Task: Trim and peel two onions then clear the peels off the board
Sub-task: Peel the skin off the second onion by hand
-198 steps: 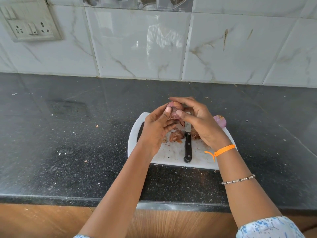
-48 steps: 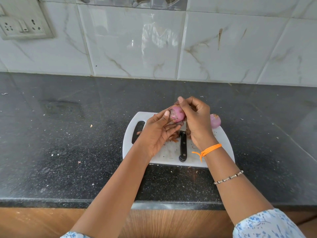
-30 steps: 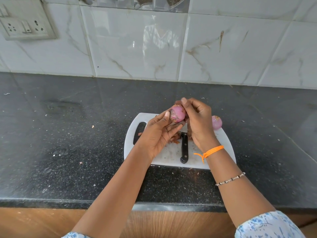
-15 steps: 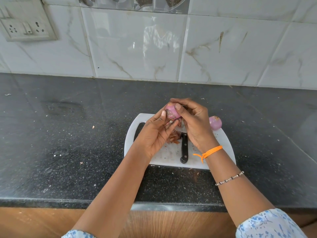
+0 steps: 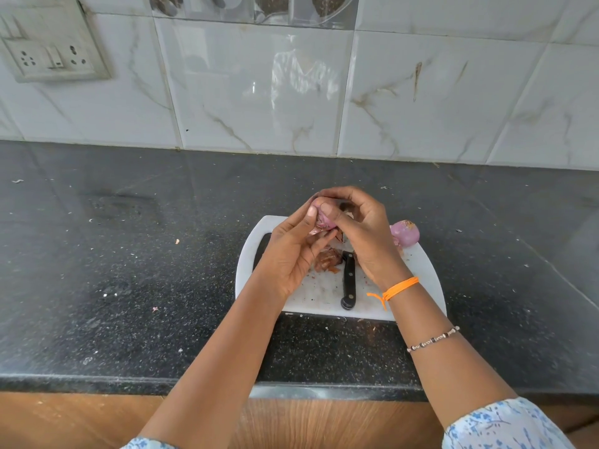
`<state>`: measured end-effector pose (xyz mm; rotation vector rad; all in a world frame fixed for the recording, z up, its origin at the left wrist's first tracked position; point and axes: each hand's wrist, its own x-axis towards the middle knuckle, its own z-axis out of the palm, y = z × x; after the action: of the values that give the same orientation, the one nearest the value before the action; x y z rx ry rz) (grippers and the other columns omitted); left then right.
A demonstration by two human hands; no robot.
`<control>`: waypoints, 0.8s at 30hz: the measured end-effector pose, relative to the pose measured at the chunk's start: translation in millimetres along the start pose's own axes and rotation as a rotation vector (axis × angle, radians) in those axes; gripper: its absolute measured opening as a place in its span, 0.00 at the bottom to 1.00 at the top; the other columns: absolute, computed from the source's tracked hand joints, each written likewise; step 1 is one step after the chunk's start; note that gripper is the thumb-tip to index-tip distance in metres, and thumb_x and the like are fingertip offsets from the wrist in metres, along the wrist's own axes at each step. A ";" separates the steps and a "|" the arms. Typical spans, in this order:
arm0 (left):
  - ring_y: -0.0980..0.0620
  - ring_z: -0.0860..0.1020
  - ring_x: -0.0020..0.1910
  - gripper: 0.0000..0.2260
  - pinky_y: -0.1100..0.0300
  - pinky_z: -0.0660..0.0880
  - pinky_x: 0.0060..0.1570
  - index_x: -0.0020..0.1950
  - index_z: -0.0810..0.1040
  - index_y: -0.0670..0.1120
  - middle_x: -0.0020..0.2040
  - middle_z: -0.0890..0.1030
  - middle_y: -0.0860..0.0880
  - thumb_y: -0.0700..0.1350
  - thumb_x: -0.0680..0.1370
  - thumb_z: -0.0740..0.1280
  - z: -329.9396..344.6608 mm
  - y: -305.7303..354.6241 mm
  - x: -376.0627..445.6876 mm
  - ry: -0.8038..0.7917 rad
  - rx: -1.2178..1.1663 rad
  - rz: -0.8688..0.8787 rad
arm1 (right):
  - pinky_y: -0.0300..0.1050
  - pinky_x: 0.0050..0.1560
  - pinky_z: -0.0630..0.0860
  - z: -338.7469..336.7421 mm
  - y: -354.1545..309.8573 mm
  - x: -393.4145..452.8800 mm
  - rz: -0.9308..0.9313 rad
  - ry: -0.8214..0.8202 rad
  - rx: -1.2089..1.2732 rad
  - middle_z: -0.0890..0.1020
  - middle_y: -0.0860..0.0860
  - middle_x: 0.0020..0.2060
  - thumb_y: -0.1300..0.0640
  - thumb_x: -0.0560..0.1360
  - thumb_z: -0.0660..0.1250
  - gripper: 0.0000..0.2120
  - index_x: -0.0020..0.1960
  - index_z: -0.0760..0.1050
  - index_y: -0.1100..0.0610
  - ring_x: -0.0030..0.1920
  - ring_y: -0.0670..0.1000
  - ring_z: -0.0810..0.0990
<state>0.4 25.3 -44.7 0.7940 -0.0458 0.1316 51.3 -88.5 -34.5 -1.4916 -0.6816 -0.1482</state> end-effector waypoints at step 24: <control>0.51 0.83 0.47 0.17 0.61 0.80 0.48 0.62 0.76 0.43 0.55 0.81 0.42 0.36 0.73 0.67 -3.3 -1.6 2.1 0.093 0.096 -0.005 | 0.39 0.46 0.76 -8.2 4.1 7.2 -0.098 0.097 -0.276 0.79 0.46 0.37 0.63 0.72 0.71 0.06 0.39 0.77 0.53 0.41 0.43 0.78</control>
<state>2.7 26.8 -47.9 0.8828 0.0511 0.1668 61.8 -93.5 -33.9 -1.7026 -0.6756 -0.4009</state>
